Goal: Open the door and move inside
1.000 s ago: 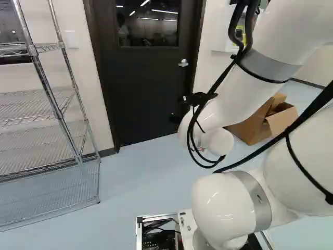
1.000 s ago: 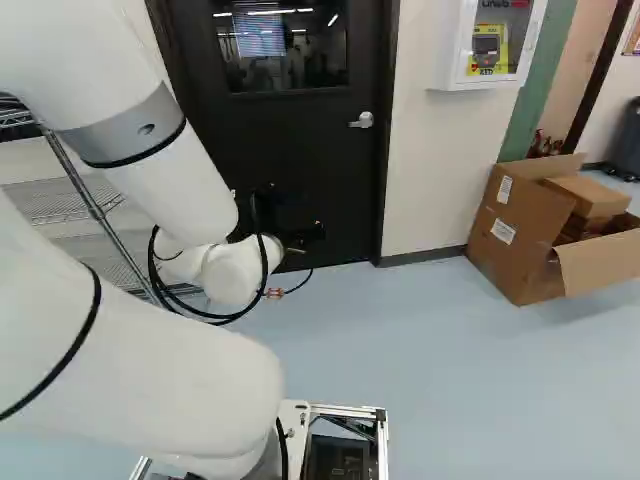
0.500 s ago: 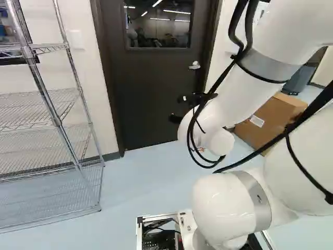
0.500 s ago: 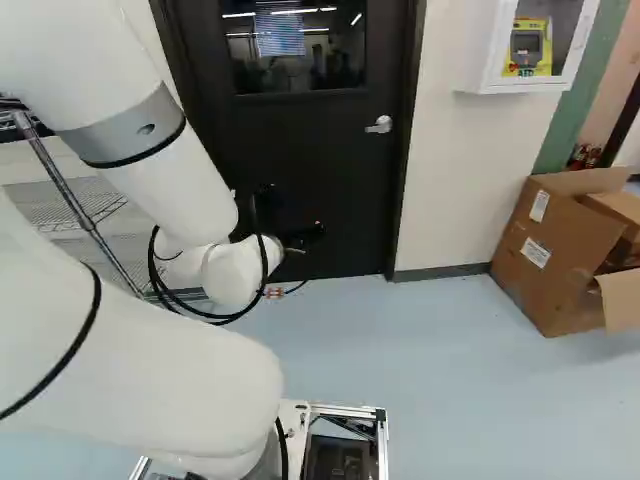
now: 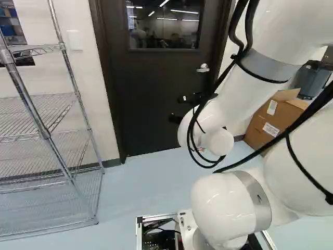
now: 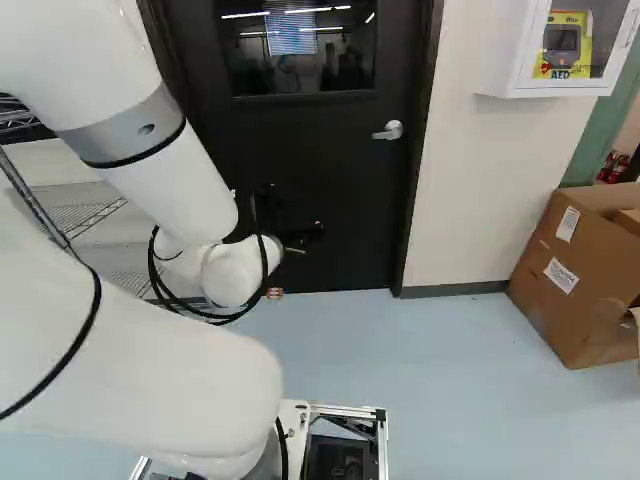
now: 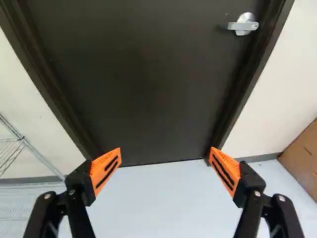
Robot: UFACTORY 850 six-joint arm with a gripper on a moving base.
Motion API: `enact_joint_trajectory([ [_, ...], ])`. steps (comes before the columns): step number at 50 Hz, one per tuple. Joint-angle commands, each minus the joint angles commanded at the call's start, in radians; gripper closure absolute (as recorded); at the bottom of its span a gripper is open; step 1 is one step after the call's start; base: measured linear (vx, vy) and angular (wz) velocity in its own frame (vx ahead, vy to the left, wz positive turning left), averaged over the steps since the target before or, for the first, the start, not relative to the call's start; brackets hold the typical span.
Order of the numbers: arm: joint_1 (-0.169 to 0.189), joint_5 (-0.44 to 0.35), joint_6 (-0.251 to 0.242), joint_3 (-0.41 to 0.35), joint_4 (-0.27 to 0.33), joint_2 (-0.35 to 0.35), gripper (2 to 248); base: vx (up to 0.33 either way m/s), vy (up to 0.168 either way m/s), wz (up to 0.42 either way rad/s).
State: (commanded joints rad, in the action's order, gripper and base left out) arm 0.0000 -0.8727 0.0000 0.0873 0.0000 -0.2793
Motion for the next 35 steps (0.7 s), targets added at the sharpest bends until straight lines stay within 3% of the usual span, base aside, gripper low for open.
enact_joint_trajectory([
  [17, 0.0, 0.0, 0.0, 0.0, 0.0, 0.0, 3, 0.232, -0.04, 0.005],
  [35, 0.0, 0.0, 0.0, 0.0, 0.0, 0.0, 3, 0.222, -0.09, -0.003],
])
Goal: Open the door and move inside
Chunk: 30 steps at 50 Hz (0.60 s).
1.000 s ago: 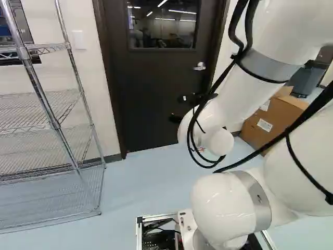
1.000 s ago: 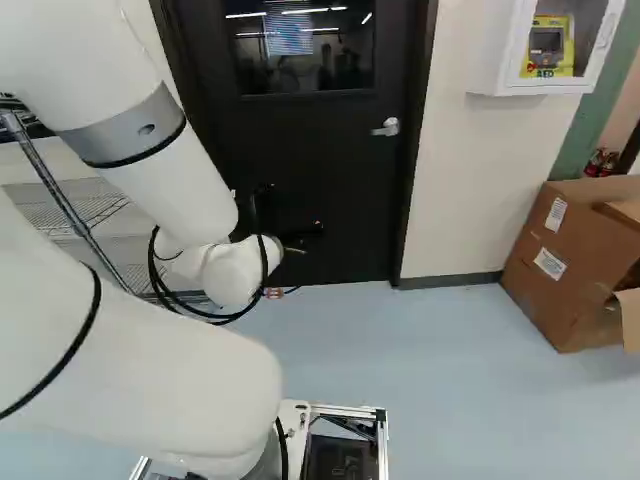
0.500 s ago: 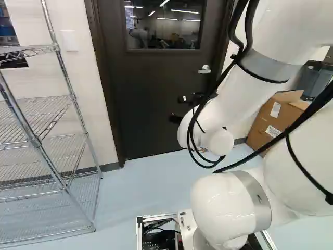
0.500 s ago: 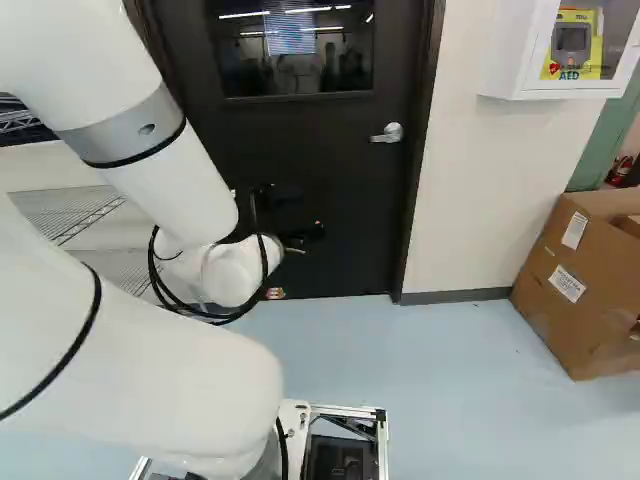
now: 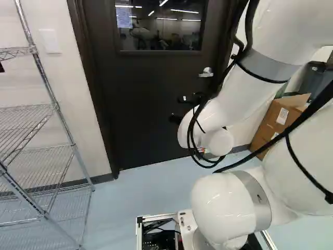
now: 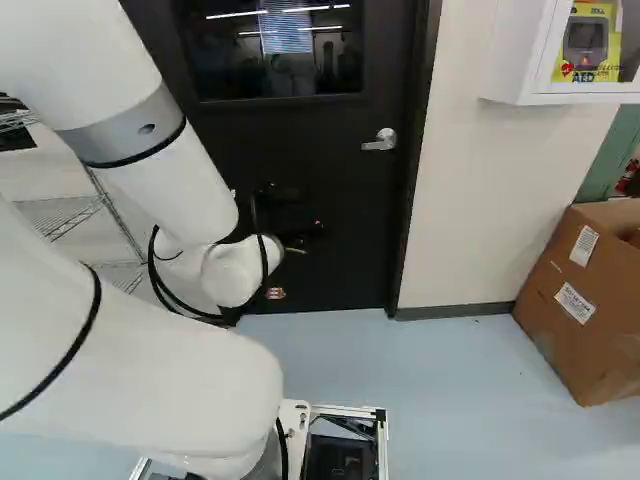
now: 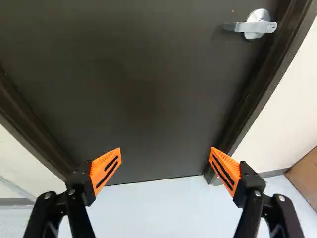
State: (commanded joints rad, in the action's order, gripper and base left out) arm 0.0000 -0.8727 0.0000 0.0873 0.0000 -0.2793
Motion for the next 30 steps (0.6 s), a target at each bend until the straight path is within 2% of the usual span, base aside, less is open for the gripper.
enact_joint_trajectory([
  [30, 0.0, 0.0, 0.0, 0.0, 0.0, 0.0, 3, 0.127, -0.066, -0.005],
])
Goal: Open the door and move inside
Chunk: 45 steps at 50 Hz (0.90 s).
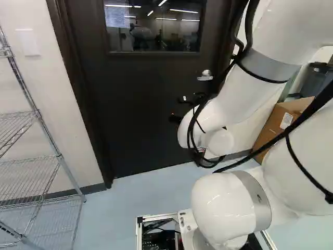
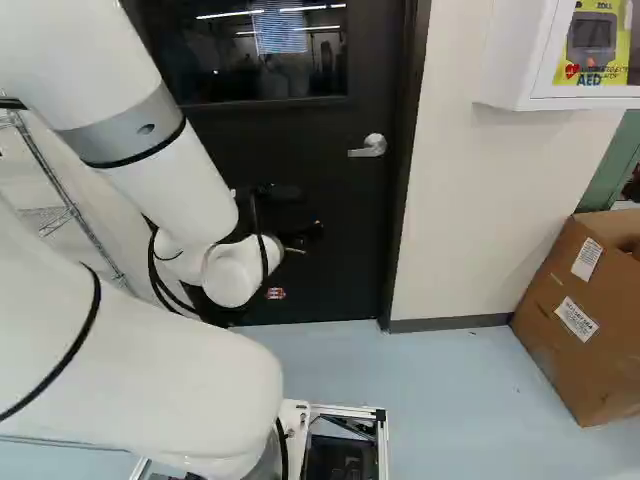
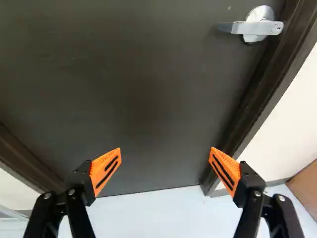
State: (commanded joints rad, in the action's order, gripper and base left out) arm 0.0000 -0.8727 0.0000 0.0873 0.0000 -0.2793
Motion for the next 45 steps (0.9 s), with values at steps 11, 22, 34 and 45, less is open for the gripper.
enact_joint_trajectory([
  [11, 0.0, 0.0, 0.0, 0.0, 0.0, 0.0, 3, 0.13, -0.062, -0.008],
  [22, 0.0, 0.0, 0.0, 0.0, 0.0, 0.0, 3, 0.13, -0.064, -0.009],
  [34, 0.0, 0.0, 0.0, 0.0, 0.0, 0.0, 3, 0.098, -0.048, -0.006],
  [45, 0.0, 0.0, 0.0, 0.0, 0.0, 0.0, 3, 0.011, -0.004, -0.003],
])
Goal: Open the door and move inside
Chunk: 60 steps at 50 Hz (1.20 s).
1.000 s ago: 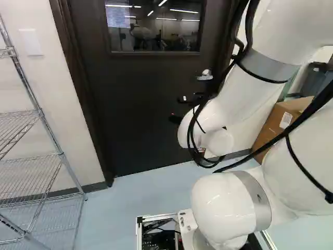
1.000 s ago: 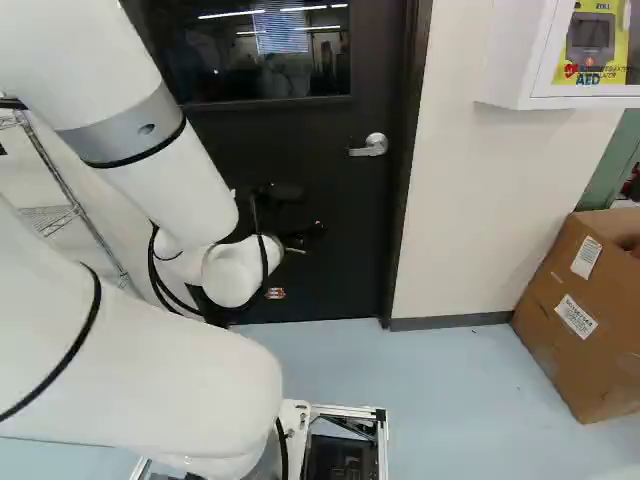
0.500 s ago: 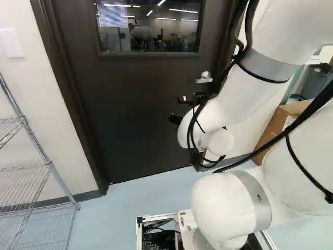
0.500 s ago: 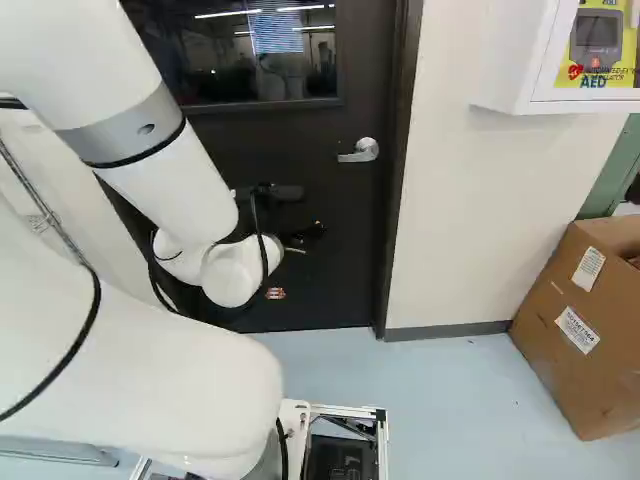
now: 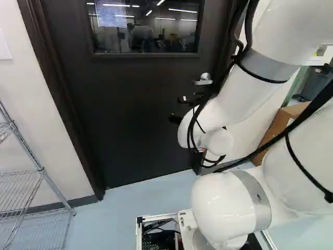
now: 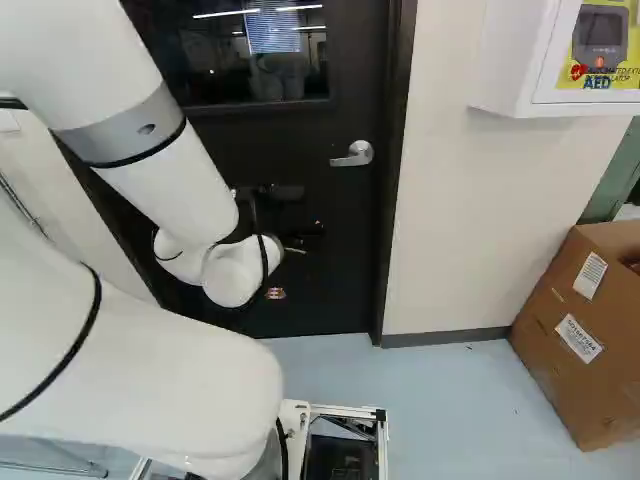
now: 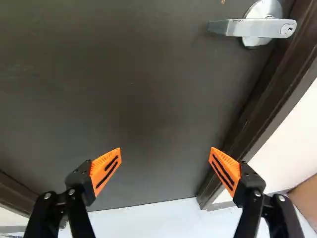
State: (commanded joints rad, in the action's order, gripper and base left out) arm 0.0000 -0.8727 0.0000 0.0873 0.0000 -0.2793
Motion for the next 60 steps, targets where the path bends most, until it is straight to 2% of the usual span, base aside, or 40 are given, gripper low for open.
enact_joint_trajectory([
  [33, 0.007, 0.0, 0.0, 0.034, 0.0, -0.031, 3, 0.0, 0.0, 0.0],
  [60, 0.023, 0.0, 0.0, 0.127, 0.0, 0.0, 3, 0.0, 0.0, 0.0],
])
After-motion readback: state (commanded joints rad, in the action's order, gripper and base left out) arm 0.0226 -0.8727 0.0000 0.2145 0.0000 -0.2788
